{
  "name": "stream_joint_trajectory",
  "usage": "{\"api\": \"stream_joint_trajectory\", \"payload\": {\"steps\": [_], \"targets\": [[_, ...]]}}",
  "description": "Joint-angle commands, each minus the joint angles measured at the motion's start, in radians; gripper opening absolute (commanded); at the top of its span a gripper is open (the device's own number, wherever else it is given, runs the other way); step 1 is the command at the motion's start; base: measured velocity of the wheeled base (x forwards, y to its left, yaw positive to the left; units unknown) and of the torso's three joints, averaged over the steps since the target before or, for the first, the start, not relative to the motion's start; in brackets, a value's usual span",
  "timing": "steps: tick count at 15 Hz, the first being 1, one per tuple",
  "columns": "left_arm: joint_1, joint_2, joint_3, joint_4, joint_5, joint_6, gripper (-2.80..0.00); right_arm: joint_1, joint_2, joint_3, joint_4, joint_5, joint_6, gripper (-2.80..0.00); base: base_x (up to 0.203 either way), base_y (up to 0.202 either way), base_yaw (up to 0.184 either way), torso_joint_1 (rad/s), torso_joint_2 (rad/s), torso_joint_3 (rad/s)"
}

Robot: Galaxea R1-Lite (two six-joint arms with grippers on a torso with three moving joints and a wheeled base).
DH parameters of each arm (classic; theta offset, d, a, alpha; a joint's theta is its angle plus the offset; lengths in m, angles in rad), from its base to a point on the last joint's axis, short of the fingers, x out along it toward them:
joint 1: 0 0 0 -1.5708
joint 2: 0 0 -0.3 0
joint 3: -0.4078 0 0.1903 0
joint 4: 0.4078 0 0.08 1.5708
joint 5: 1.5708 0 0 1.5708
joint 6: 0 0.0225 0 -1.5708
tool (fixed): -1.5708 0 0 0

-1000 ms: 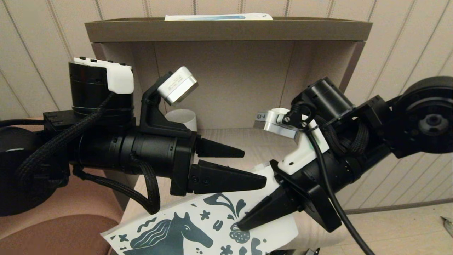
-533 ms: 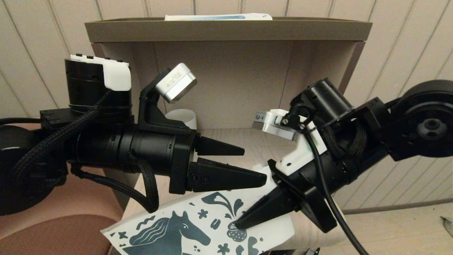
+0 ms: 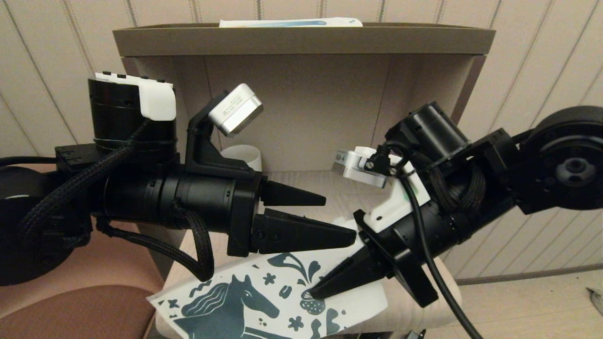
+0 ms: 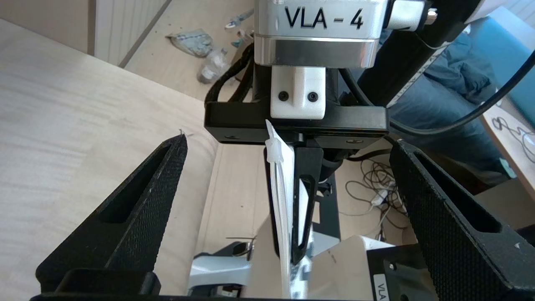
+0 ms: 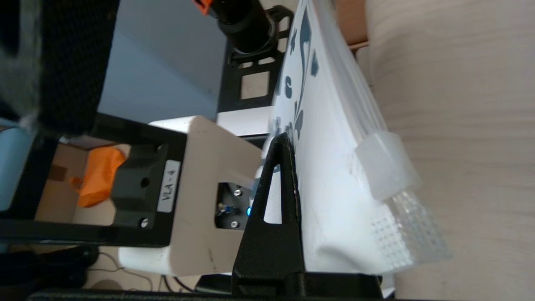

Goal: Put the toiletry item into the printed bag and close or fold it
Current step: Close the strorage bag and place it on the desk

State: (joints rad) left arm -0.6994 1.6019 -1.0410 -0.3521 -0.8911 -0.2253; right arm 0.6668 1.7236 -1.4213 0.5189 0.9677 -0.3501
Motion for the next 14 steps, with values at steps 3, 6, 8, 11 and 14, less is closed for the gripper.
{"api": "stream_joint_trajectory", "payload": {"steps": [3, 6, 8, 11, 14], "targets": [[0.0, 0.003, -0.001, -0.004, -0.005, 0.0, 0.0, 0.007, 0.007, -0.019, 0.001, -0.015, 0.011, -2.8, 0.0, 0.0, 0.0, 0.0, 0.0, 0.0], [0.0, 0.003, -0.001, -0.004, -0.005, 0.0, 0.0, 0.026, 0.001, -0.036, 0.003, -0.093, 0.054, -2.8, 0.0, 0.0, 0.0, 0.0, 0.0, 0.0], [0.0, 0.001, 0.002, -0.004, -0.006, -0.001, 0.0, 0.03, 0.001, -0.047, 0.004, -0.095, 0.073, -2.8, 0.0, 0.0, 0.0, 0.0, 0.0, 0.0], [0.0, -0.006, 0.005, -0.004, -0.006, 0.0, 0.0, 0.042, 0.001, -0.071, 0.004, -0.095, 0.106, -2.8, 0.0, 0.0, 0.0, 0.0, 0.0, 0.0], [0.0, -0.007, 0.007, -0.005, -0.006, 0.001, 0.0, 0.042, 0.001, -0.07, 0.004, -0.094, 0.109, -2.8, 0.0, 0.0, 0.0, 0.0, 0.0, 0.0]]}}
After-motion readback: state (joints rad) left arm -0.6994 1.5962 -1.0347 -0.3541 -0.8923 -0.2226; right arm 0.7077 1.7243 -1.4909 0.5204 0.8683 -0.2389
